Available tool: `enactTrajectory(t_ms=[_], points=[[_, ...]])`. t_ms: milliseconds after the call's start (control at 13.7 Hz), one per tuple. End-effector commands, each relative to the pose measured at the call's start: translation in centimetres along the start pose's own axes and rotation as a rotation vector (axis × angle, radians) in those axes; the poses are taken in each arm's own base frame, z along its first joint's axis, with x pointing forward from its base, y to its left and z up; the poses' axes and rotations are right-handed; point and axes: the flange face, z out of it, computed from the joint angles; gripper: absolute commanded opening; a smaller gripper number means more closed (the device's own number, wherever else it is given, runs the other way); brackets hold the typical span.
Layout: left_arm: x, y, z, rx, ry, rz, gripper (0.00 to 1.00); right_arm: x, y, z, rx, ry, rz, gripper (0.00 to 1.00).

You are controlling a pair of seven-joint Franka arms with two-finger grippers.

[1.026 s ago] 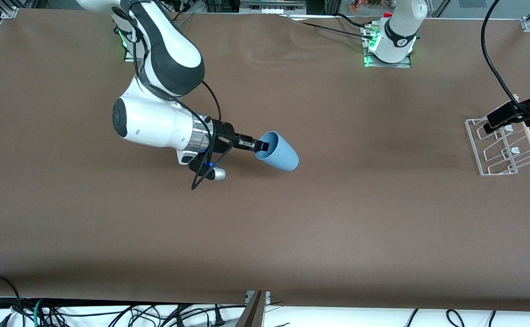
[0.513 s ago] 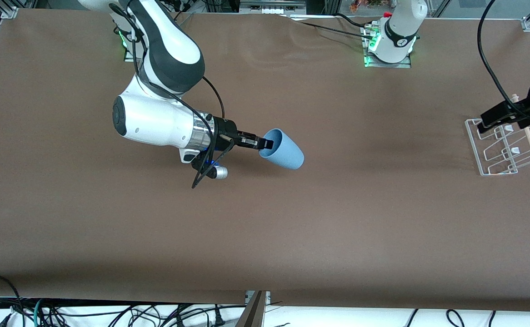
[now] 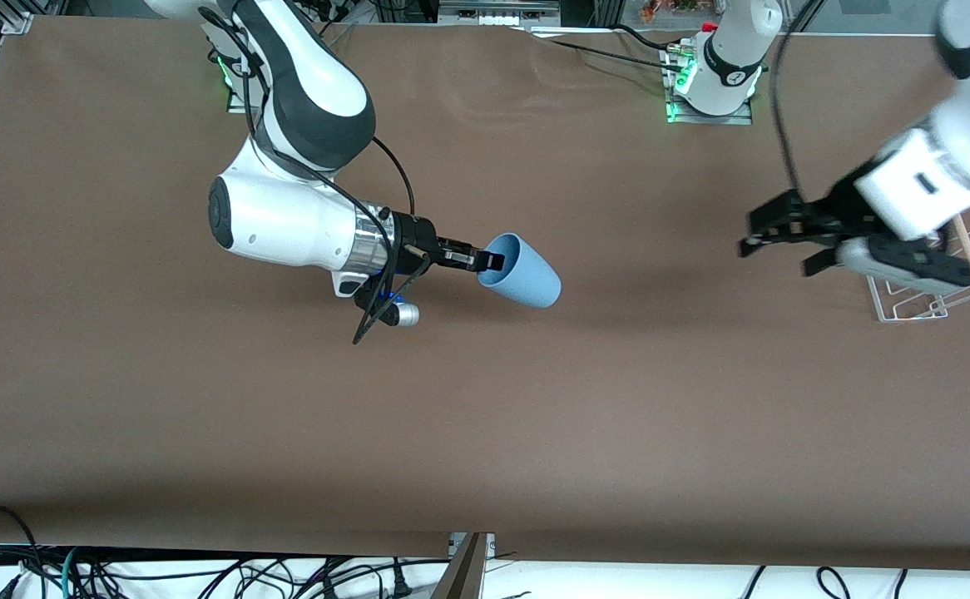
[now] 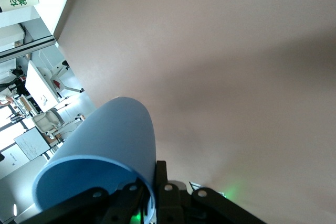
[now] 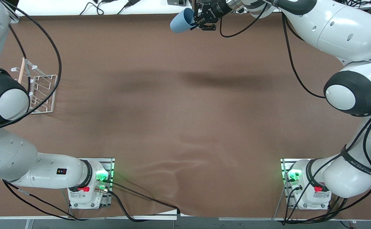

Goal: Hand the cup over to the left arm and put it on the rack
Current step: 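Move the left gripper from the rack toward the cup's open rim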

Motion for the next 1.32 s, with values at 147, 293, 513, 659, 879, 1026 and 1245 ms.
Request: enactTrajectory(t_ms=[147,293,513,659,879,1026,1245], points=[[2.0,6.7,5.2,0.03,0.131,0.322,1.0,-0.2,-0.7,0.1,0.024,-0.009,0.006,0.0],[1.0,9.4,8.6,0.133,0.17,0.455,1.0,-0.5,-0.6,0.8,0.019,-0.016,0.004,0.0],[-1.1,10.0,12.5,0.204,0.234,0.558,1.0,-0.6,-0.8,0.5,0.022,-0.013,-0.003,0.0],[-3.0,9.4,13.6,0.219,0.257,0.624,1.0,-0.6,-0.8,0.5,0.021,-0.015,-0.006,0.0],[-4.7,8.9,13.3,0.243,0.246,0.719,1.0,-0.6,-0.9,0.4,0.022,-0.014,-0.01,0.0],[-5.3,10.0,13.4,0.24,0.242,0.757,1.0,-0.5,-0.7,0.3,0.022,-0.012,-0.011,0.0],[-6.5,12.9,14.3,0.294,0.234,0.884,1.0,-0.1,-0.7,-0.1,0.025,-0.008,-0.016,0.0]])
